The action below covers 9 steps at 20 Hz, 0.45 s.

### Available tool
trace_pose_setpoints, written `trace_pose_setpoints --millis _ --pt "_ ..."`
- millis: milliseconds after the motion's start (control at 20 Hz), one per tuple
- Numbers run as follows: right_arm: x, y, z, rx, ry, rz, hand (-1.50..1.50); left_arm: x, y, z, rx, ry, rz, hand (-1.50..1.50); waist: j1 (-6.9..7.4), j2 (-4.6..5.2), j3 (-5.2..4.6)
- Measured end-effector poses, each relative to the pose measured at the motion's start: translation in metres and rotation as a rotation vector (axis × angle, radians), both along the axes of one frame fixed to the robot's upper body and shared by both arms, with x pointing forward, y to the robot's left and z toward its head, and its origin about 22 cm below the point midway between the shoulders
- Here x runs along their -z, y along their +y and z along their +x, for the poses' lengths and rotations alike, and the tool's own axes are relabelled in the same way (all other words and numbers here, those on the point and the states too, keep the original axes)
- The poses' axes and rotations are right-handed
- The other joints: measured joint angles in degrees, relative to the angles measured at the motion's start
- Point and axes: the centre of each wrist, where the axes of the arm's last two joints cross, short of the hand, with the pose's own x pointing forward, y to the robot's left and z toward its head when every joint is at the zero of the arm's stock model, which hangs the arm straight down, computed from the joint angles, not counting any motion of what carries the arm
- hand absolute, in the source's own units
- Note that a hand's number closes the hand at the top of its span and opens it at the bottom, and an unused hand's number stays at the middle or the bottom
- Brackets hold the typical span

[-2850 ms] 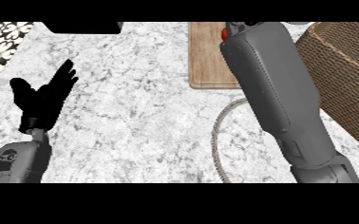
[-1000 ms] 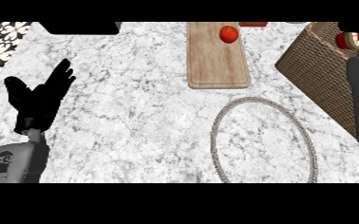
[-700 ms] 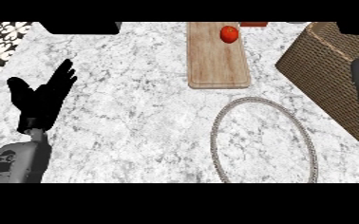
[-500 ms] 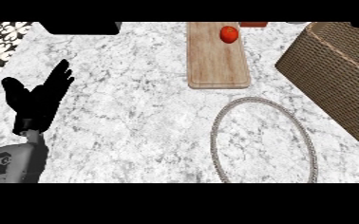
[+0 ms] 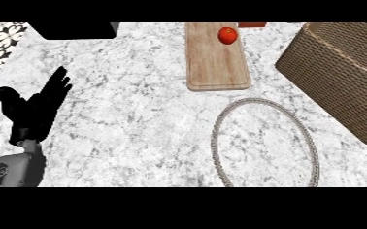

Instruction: Pick the cupcake from the placemat and place it in the basket

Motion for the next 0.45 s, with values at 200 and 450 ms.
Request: trace_pose_setpoints --millis 200,450 --pt "0.006 -0.013 -0.052 -0.032 -0.016 0.044 -1.5 -0.002 0.002 0.001 -0.013 0.005 0.002 0.0 -0.9 -0.16 -0.01" --pt "0.017 -0.029 -0.122 -0.105 0.045 0.076 -1.5 -0.002 0.001 0.002 -0.024 0.005 0.002 0.0 -1.35 -0.15 0.02"
